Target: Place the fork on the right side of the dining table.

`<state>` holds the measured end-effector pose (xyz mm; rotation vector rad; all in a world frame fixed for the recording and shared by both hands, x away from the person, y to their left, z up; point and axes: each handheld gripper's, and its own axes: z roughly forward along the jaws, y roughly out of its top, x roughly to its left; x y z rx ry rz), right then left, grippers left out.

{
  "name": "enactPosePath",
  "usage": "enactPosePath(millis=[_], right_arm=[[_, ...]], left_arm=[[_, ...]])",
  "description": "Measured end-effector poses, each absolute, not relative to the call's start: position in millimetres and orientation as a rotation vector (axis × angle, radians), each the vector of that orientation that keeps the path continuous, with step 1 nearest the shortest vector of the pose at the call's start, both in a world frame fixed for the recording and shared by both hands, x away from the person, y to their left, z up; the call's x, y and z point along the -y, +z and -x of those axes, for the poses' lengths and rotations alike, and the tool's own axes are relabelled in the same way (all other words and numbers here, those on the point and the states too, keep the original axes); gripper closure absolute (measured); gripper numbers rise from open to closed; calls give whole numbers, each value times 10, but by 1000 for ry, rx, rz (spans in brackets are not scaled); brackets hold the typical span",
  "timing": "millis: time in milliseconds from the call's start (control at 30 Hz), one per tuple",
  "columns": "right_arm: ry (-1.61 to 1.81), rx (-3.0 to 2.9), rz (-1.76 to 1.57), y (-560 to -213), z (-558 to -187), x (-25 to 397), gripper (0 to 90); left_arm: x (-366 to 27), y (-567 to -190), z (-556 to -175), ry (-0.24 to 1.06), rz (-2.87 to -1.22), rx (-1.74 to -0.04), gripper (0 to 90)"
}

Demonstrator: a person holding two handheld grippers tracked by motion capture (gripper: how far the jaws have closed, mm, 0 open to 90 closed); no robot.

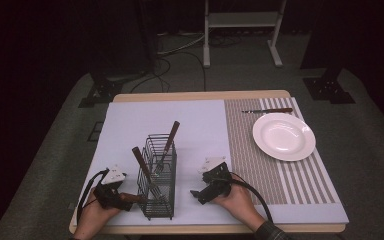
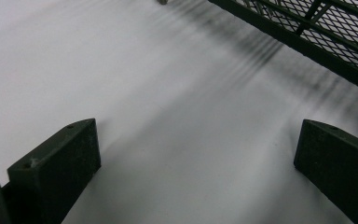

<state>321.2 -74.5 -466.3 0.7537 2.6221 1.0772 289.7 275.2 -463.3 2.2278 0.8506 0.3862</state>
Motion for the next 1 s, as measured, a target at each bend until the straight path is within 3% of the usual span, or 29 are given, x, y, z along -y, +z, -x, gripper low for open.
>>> enactPosePath(millis=[333,600,1000], right_arm=[[1072,-2621,-763,-4655,-3211,747,2],[1061,-2641,-797,-4586,-3229,768,61],[1155,-2616,-806,-4267,-3271,834,94]], left_arm=[[-2753,-4632,-2898,386,-2228,-850,0],[-2755,-4631,-2899,386,-2232,-848,0],[-2754,-4631,-2901,383,-2230,-851,0]])
